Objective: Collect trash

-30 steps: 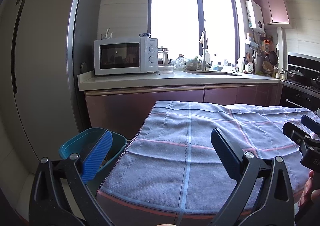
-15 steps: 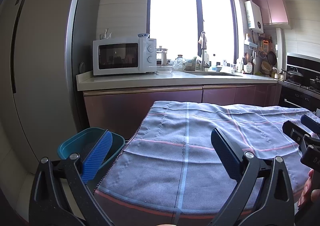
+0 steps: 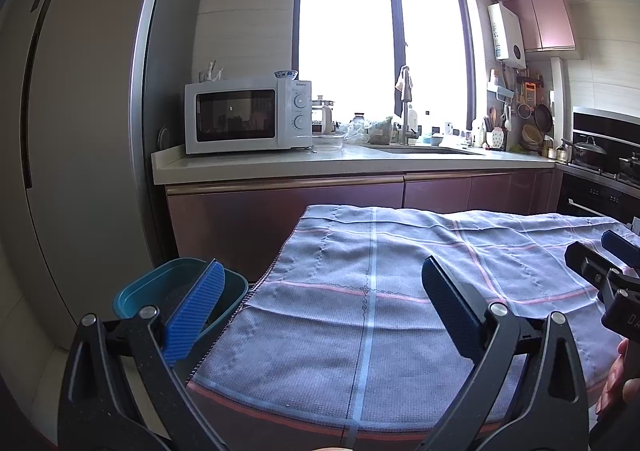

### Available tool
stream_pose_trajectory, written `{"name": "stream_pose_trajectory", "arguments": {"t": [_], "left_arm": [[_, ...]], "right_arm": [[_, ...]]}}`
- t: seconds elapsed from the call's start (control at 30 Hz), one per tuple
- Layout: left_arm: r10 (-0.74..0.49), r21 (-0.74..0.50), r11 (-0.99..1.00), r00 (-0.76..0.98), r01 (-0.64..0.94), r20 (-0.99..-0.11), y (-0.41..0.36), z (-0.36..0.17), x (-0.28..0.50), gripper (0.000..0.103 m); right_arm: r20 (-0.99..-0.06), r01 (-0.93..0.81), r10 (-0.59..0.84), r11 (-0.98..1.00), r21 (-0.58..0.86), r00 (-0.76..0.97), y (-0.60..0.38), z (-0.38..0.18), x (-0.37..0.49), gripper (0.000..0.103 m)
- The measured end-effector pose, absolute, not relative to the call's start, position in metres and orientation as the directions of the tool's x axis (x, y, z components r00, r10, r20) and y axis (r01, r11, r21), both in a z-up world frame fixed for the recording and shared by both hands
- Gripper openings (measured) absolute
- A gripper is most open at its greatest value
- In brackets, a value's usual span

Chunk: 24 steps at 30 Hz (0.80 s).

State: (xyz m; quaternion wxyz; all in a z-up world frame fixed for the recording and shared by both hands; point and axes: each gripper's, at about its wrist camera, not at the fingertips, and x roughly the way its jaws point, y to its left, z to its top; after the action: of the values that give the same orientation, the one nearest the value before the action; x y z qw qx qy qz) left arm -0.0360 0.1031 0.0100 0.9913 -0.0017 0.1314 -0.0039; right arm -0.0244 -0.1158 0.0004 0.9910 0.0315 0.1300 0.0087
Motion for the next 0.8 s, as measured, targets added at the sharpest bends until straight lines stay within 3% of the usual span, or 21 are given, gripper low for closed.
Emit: {"name": "stream_pose_trajectory", "arguments": {"t": [0.8], "left_arm": [[0.000, 0.001, 1.000, 0.969, 0.000, -0.247, 0.1018, 0.0110, -0.0383, 0.097]], "right_arm": [[-0.254, -0.004, 0.021, 0.998, 0.067, 0.967, -0.1141, 0.0014, -0.0245, 0.096]]}}
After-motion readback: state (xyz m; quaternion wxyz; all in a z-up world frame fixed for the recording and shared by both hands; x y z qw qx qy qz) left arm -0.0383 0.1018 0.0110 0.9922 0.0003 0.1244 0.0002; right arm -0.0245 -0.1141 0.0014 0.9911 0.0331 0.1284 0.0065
